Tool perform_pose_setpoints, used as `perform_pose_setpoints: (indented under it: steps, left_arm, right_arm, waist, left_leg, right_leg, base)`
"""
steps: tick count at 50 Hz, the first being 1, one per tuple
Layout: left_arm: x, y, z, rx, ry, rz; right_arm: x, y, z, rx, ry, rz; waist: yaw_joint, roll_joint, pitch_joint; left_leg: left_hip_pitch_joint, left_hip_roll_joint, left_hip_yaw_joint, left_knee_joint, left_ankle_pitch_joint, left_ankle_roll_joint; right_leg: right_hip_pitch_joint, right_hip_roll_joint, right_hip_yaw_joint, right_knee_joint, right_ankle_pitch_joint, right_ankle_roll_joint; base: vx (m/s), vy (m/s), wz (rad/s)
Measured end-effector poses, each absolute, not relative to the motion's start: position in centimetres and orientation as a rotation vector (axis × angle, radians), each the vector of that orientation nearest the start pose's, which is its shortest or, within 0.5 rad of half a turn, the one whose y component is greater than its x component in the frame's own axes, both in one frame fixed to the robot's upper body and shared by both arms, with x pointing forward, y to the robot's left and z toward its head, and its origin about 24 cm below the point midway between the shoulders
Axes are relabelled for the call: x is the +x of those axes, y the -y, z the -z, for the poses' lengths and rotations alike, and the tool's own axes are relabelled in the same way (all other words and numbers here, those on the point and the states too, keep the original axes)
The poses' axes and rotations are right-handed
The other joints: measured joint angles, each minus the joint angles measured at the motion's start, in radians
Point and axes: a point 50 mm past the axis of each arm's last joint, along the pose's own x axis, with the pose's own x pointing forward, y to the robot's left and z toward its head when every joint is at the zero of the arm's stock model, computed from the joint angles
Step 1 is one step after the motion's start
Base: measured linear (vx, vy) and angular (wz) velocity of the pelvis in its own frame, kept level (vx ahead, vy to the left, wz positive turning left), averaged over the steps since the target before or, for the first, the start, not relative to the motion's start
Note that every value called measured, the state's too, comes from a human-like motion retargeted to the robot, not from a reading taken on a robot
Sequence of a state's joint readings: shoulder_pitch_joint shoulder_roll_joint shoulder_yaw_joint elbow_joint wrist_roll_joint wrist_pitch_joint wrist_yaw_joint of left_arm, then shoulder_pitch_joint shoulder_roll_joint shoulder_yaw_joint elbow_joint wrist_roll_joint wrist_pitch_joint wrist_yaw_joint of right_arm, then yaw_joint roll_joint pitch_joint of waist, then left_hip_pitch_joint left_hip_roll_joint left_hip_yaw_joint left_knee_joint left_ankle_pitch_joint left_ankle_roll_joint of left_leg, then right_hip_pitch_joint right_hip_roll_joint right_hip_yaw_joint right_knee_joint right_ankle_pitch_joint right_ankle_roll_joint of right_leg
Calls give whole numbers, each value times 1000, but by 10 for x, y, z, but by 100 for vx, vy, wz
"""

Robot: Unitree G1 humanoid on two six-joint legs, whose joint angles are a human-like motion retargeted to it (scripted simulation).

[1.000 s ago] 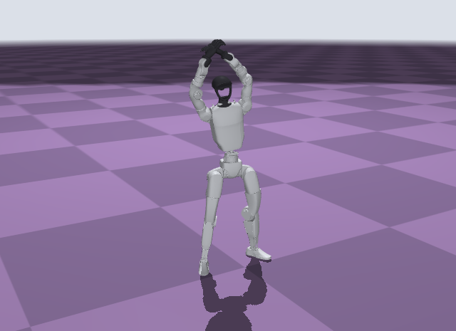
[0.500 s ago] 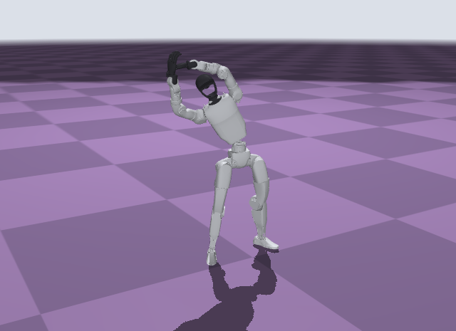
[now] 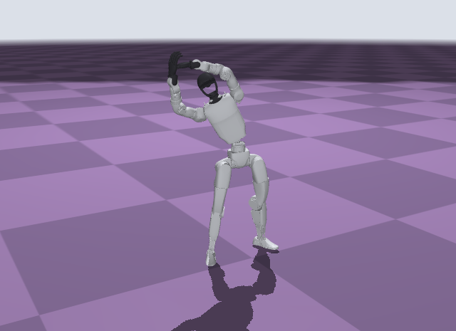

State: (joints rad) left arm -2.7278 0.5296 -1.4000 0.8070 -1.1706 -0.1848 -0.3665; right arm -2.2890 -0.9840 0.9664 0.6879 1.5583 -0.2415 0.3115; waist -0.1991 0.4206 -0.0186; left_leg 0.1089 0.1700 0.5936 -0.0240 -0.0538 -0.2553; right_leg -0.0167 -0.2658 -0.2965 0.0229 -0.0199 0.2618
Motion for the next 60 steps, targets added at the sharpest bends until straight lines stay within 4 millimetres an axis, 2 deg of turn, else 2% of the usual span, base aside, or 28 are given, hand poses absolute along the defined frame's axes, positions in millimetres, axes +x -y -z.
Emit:
perform_pose_setpoints:
  steps: [15,18,25,36,48,60]
  left_arm:
    - [119,24,-596,860,1362,791]
    - [123,17,-600,802,1347,769]
    - [112,5,-609,731,1414,774]
    - [109,-20,-621,575,1451,740]
    - [94,-42,-627,584,1538,706]
    - [103,-79,-627,492,1571,659]
  right_arm:
    - [169,124,-608,-175,1367,-670]
    - [163,117,-611,-193,1365,-670]
    - [147,105,-620,-308,1390,-630]
    - [126,79,-626,-413,1381,-656]
    - [104,49,-629,-526,1413,-704]
    - [88,10,-621,-683,1423,-740]
  waist:
    - [83,-188,-51]
    - [84,-232,-57]
    - [141,-334,-91]
    - [204,-505,-125]
    - [324,-707,-141]
    - [364,-885,-143]
  left_leg:
    - [-7,50,18,4,-14,26]
    - [-4,63,18,11,-20,38]
    - [-6,96,24,15,-24,35]
    - [18,108,42,12,-37,48]
    - [34,98,82,-12,-40,40]
    - [33,78,89,-21,-46,35]
  right_leg:
    - [-28,56,14,9,7,0]
    - [-28,68,17,14,6,0]
    - [-33,104,11,16,9,0]
    - [-20,122,20,13,14,0]
    - [-36,128,40,2,36,0]
    - [-51,110,50,6,56,0]
  base:
    - [0,0,0]
    - [0,0,0]
    - [0,-3,-2]
    - [0,0,0]
    - [0,2,-4]
    - [0,7,-4]
